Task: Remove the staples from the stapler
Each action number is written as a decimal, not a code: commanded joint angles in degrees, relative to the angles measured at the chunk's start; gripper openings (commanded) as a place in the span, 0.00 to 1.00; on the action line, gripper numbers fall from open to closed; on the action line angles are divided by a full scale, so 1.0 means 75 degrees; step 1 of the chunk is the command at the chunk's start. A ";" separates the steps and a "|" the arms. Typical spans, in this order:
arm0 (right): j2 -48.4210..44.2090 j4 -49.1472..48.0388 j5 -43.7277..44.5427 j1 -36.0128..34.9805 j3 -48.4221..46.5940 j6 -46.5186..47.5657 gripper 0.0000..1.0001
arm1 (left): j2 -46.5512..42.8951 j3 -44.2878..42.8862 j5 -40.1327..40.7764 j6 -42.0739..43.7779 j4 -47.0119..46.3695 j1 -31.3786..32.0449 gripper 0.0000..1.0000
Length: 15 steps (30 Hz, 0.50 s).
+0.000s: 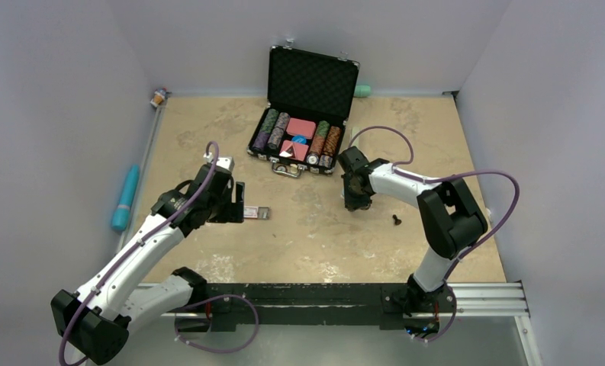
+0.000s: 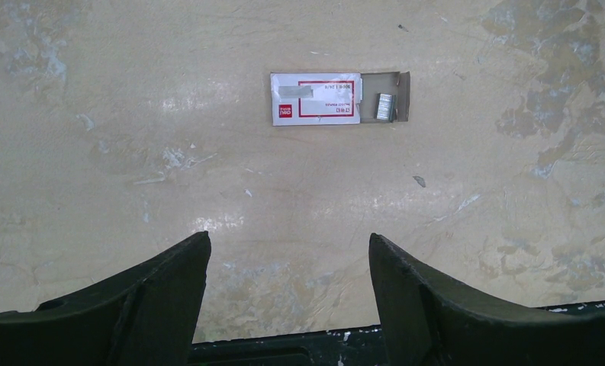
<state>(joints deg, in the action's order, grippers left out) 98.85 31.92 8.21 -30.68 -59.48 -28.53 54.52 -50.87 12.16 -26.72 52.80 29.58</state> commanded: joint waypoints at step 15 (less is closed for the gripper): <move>-0.0498 0.0740 -0.0074 -0.0075 -0.0437 -0.0163 0.16 | -0.0162 -0.0091 -0.0016 0.0153 -0.0252 -0.0054 0.79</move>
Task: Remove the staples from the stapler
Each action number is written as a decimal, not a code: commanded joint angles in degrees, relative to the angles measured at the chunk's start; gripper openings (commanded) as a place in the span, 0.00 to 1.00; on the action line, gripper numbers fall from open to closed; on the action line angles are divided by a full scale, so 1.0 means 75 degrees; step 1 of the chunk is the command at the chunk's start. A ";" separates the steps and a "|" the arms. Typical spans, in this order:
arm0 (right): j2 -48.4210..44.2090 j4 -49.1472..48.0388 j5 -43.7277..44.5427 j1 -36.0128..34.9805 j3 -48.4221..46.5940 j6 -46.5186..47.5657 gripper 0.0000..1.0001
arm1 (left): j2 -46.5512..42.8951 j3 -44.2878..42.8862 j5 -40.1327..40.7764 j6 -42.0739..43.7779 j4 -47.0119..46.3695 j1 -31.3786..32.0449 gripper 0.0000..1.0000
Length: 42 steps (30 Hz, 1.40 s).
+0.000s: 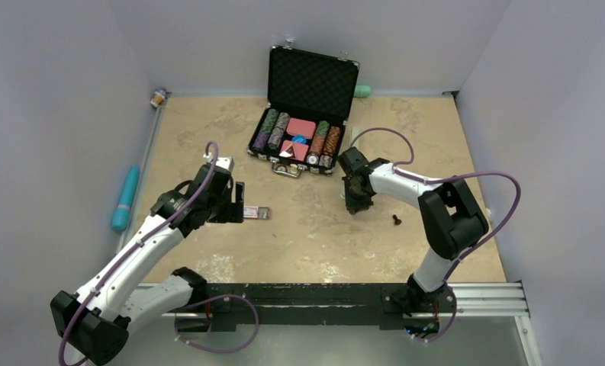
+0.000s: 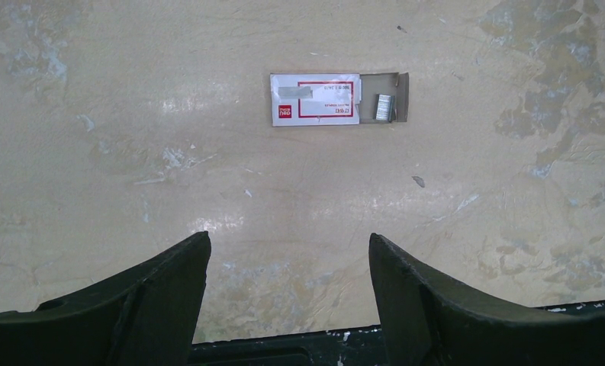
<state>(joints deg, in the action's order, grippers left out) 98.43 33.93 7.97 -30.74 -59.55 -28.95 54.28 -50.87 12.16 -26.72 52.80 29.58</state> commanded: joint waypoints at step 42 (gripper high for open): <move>0.2592 -0.0344 -0.4242 -0.2447 -0.5206 0.0734 0.15 | -0.0429 -0.0012 0.0051 0.0120 -0.0336 -0.0054 0.80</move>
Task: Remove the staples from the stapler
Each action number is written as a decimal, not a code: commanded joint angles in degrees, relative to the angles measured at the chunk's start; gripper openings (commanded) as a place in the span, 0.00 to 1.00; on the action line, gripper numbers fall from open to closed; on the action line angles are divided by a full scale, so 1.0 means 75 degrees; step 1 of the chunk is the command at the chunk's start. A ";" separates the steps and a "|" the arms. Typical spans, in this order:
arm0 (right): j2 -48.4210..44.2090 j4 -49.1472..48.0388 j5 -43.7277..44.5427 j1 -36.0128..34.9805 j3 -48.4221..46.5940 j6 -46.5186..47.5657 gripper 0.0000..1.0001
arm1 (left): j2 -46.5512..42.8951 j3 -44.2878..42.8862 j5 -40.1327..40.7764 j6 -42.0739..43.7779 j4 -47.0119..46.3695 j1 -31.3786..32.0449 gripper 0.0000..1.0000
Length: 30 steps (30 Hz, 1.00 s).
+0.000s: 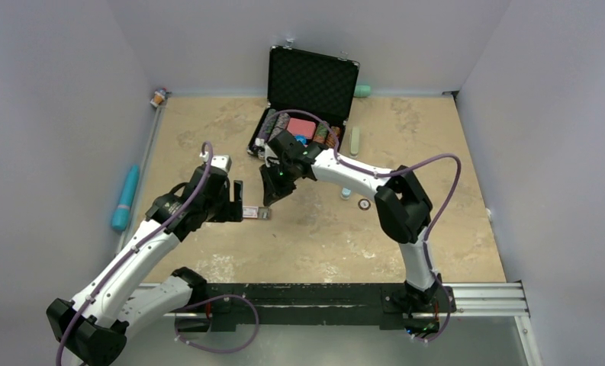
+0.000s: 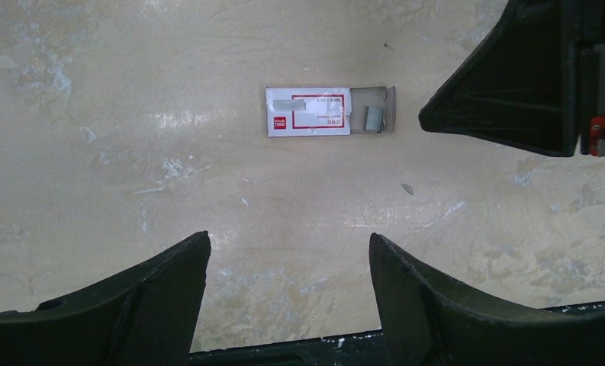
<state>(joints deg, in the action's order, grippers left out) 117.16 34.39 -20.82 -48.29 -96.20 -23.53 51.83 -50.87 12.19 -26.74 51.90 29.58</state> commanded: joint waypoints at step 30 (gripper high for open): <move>0.1408 -0.0199 0.0345 -0.0170 -0.1142 -0.0255 0.20 | -0.0136 0.0002 0.0004 0.0144 -0.0230 -0.0052 0.80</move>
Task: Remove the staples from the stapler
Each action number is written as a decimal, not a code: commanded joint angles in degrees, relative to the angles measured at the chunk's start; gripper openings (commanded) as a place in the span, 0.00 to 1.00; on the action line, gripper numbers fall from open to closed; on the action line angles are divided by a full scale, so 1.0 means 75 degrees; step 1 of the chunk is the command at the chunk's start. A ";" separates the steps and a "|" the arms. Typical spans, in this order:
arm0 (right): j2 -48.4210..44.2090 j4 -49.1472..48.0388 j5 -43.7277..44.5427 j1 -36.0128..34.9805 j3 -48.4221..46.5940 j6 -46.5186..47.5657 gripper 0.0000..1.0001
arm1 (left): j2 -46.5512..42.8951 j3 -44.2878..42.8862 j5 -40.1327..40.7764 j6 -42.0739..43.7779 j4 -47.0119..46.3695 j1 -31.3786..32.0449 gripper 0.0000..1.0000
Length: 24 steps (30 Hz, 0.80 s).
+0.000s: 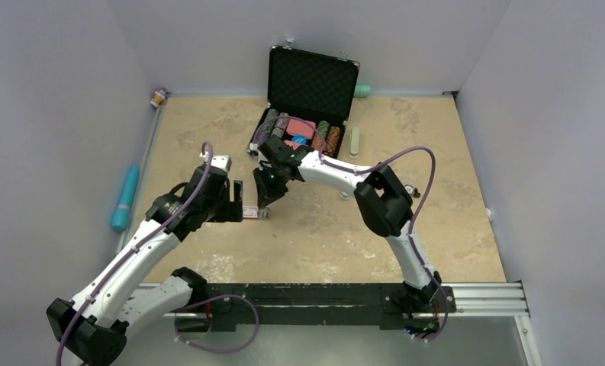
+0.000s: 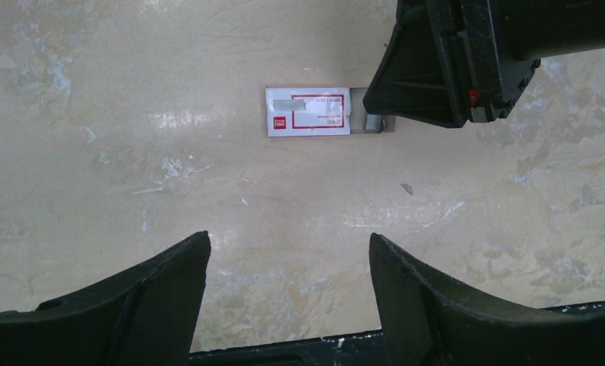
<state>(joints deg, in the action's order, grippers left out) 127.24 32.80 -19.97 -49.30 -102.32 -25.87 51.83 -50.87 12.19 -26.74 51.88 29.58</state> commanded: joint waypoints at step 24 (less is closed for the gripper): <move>0.0181 -0.0045 0.0282 -0.0130 -0.0293 0.0097 0.36 | -0.0149 0.0005 0.0007 0.0144 -0.0239 -0.0046 0.80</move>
<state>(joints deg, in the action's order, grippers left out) 128.38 32.53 -18.72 -49.80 -102.43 -25.71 51.46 -50.87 12.16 -26.74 51.88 29.58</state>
